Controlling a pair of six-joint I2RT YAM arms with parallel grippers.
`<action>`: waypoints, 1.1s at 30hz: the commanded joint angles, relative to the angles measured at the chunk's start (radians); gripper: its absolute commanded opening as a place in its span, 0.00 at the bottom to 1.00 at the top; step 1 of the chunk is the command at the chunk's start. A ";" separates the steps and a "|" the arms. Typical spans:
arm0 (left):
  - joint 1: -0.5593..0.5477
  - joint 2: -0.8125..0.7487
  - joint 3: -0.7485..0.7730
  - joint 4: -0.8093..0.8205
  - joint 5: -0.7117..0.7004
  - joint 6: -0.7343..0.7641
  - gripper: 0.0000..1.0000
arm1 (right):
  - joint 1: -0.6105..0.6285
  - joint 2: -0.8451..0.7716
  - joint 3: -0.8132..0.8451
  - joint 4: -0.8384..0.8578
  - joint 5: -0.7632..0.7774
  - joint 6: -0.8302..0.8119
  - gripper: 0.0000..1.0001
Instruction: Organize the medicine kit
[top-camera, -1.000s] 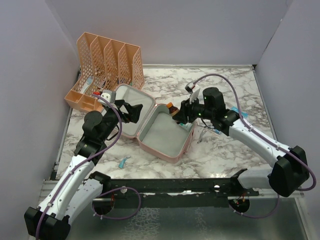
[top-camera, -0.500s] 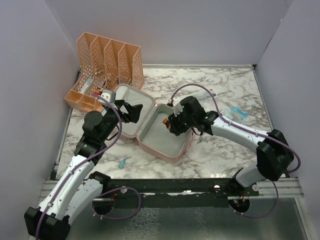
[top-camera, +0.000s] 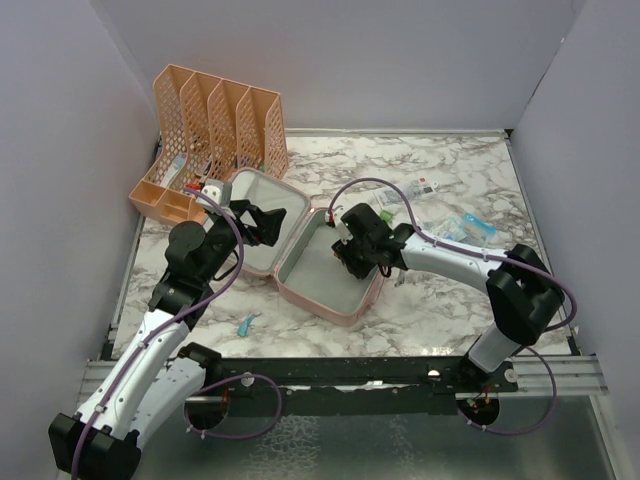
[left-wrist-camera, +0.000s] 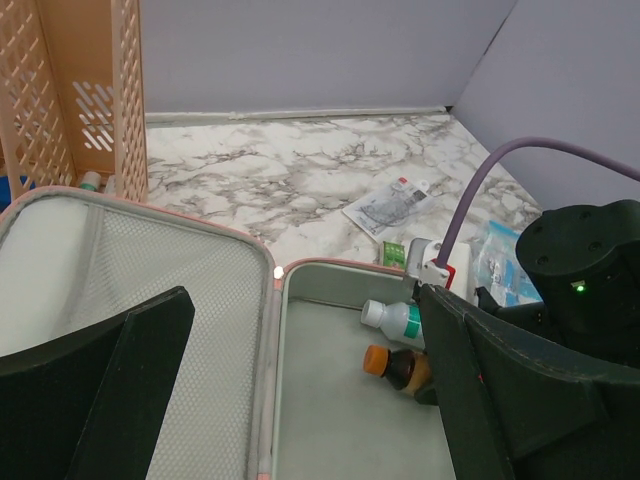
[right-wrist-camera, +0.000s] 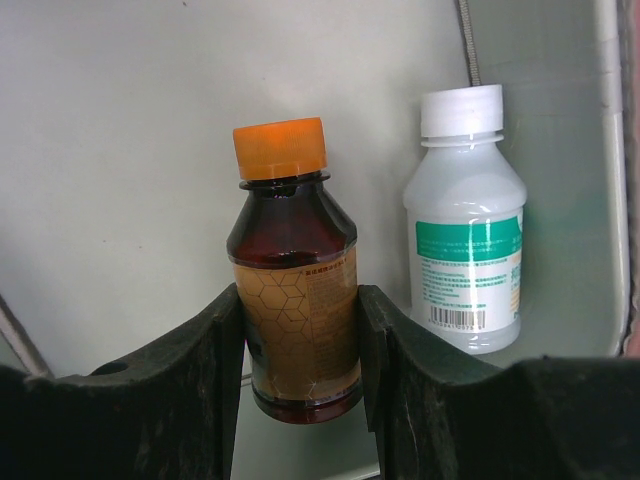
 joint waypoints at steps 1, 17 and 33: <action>-0.003 -0.004 0.009 0.035 0.025 -0.006 0.99 | 0.013 0.015 0.018 -0.007 0.099 -0.021 0.36; -0.003 -0.010 0.010 0.030 0.021 -0.003 0.99 | 0.018 0.041 0.079 -0.073 0.176 0.007 0.51; -0.003 -0.012 0.010 0.028 0.021 -0.002 0.99 | 0.019 0.026 0.083 -0.125 0.297 0.078 0.47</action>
